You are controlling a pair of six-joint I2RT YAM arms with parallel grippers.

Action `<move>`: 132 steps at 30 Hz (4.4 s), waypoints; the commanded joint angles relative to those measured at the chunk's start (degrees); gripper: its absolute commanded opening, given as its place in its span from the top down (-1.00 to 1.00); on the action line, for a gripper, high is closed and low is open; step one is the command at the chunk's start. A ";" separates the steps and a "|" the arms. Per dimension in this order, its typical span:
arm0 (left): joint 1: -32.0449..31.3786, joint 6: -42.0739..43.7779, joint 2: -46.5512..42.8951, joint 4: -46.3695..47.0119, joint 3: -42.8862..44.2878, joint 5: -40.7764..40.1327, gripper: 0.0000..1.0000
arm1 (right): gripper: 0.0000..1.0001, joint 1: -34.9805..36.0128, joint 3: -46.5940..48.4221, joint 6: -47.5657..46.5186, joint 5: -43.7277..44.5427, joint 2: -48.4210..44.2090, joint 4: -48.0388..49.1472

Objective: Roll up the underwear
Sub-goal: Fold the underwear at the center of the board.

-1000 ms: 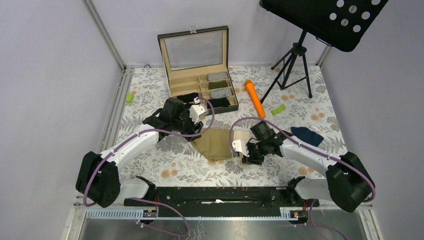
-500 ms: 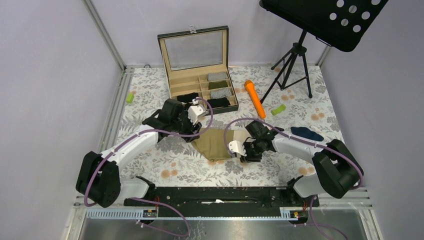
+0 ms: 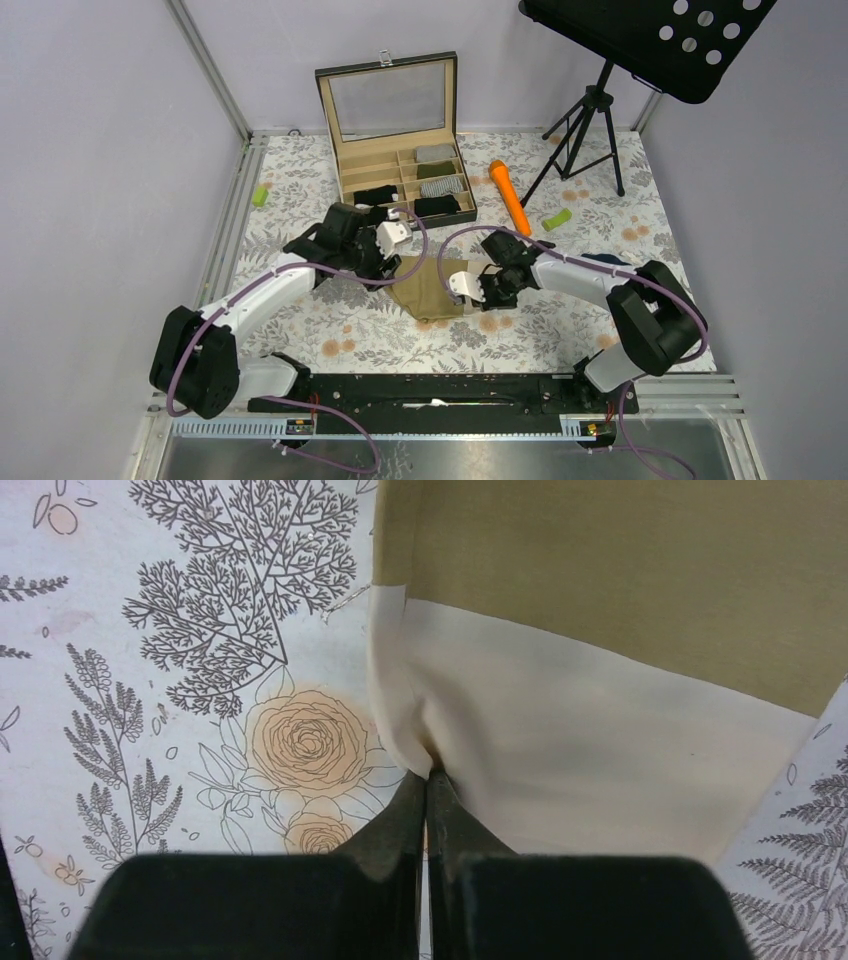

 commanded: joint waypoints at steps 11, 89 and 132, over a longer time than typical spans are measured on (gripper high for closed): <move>-14.61 20.22 -6.54 -0.49 -7.55 6.03 -0.03 | 1.00 -0.80 5.41 9.81 -12.22 6.24 -12.18; -10.89 28.60 30.54 -7.90 26.52 5.99 1.00 | 1.00 -20.70 33.49 18.84 -19.88 24.40 -28.67; -7.21 -10.40 20.33 2.30 15.59 -9.21 0.12 | -0.15 -21.28 39.98 26.51 -11.43 29.88 -21.84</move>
